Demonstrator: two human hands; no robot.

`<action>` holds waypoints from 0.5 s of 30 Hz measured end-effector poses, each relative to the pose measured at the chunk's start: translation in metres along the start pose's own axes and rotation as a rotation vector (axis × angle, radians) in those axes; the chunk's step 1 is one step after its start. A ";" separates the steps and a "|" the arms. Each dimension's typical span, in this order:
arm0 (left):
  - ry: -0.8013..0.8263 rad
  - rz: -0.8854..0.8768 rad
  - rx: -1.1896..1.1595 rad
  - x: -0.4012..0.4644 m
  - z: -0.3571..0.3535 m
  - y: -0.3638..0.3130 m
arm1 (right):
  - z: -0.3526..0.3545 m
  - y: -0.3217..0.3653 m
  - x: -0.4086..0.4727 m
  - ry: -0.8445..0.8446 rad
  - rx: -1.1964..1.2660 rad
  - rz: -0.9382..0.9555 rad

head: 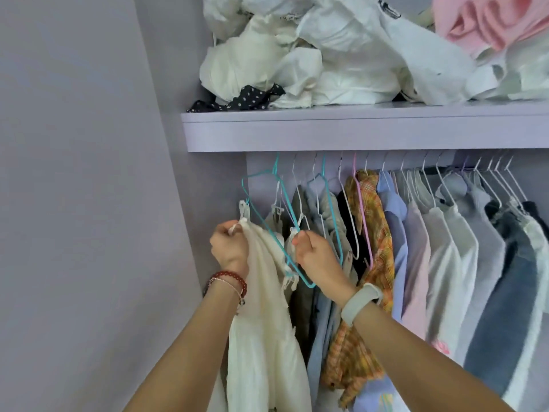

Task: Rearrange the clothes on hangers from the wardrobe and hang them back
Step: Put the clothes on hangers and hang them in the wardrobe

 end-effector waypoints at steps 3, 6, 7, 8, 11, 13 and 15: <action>-0.013 -0.074 0.003 0.022 -0.023 -0.012 | -0.012 -0.003 0.020 -0.037 0.010 0.019; -0.006 -0.098 0.088 0.033 -0.039 -0.001 | -0.023 -0.012 0.033 -0.069 0.013 0.026; -0.006 -0.097 0.110 0.037 -0.042 0.007 | -0.026 -0.016 0.036 -0.067 0.004 0.033; -0.006 -0.093 0.125 0.041 -0.044 0.013 | -0.028 -0.020 0.039 -0.062 -0.012 0.045; -0.043 -0.117 0.122 0.058 -0.052 0.016 | -0.034 -0.029 0.051 -0.084 -0.049 0.087; -0.059 -0.169 0.065 0.068 -0.062 0.005 | -0.039 -0.031 0.061 -0.126 -0.047 0.112; -0.070 -0.251 0.001 0.076 -0.075 -0.006 | -0.045 -0.032 0.071 -0.150 -0.048 0.125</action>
Point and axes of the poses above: each hand's wrist, its own x-axis towards the middle knuckle, its own z-axis out of the back of the hand, y = z × x, the point moved 1 cm from there along x, towards the middle knuckle, and after that the axes turned 8 degrees about -y, right-handed, at the moved point
